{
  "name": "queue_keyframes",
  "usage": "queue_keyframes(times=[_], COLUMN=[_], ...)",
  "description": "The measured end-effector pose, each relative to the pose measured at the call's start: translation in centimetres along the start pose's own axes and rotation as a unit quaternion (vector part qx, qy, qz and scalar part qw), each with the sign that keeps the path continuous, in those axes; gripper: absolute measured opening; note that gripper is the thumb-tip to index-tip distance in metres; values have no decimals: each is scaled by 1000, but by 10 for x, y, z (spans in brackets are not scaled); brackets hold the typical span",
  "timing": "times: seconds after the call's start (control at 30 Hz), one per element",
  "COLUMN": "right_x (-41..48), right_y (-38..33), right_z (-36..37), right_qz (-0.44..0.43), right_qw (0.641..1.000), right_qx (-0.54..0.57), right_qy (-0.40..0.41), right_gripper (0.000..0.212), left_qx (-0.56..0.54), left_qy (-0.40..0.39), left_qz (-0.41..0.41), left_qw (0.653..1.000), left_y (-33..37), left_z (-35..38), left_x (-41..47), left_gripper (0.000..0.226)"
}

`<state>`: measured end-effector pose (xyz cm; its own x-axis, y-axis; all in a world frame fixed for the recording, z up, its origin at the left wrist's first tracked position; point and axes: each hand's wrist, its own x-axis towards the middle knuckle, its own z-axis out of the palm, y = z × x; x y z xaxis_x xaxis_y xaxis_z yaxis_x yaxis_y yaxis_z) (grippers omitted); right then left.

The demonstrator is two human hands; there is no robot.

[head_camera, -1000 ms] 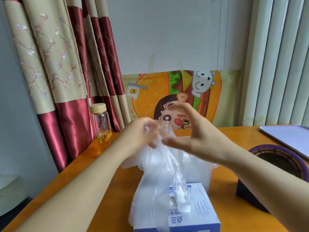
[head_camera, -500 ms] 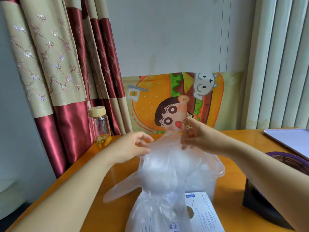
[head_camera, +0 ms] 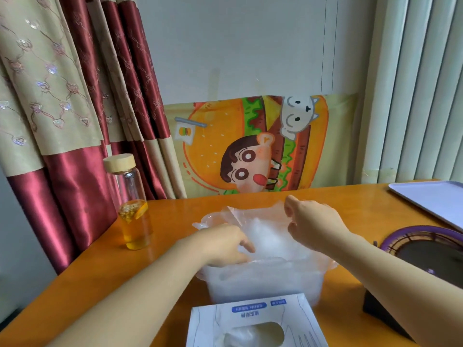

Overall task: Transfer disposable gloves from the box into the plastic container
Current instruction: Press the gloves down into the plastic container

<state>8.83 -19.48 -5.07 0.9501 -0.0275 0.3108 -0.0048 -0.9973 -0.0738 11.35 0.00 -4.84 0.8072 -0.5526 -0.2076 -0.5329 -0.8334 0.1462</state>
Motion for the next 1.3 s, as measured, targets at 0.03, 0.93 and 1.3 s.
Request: queue_keyframes(times=[0.03,0.93,1.3], right_x=[-1,18,-82], right_y=[-2,-19,-48], right_z=[-3,10,-7], right_qz=[-31,-144,-313], right_qw=[998,940,921], right_qx=[-49,-54,66], right_qy=[25,-306,-224], right_gripper=[19,55,19], left_qx=[2,21,-206], left_qy=[-17,-57,142], left_qz=[1,-15,44], left_qw=[1000,998,967], left_y=[-2,-14,-2], left_z=[0,-26,27], left_x=[6,3,-104], left_gripper=[37,49,16])
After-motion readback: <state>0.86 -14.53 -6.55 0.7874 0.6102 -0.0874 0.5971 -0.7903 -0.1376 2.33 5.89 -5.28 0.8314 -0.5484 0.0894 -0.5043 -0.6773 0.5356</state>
